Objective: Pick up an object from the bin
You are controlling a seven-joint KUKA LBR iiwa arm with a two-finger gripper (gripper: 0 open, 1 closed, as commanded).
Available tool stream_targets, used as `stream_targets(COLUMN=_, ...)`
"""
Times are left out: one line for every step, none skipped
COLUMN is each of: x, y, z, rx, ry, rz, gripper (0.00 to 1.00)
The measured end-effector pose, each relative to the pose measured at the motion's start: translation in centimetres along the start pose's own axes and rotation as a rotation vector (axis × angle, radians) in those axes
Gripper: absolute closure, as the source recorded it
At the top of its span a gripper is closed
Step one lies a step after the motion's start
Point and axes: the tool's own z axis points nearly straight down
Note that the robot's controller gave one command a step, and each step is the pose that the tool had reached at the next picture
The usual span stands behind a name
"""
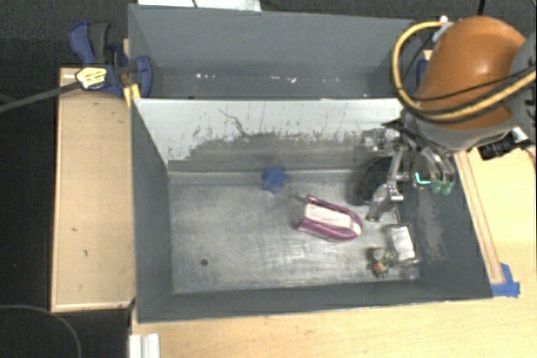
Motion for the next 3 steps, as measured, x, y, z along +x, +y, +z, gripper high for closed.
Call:
stream_targets(x=1.1, y=0.5, z=14.8, rx=-0.001, ry=-0.005, rz=0.202, gripper=0.0)
stream_targets(x=3.1, y=3.7, z=11.6, rx=-0.002, ry=-0.003, rz=0.417, gripper=0.0)
stream_targets(x=3.3, y=3.2, z=11.7, rx=-0.001, ry=-0.003, rz=0.613, gripper=0.0)
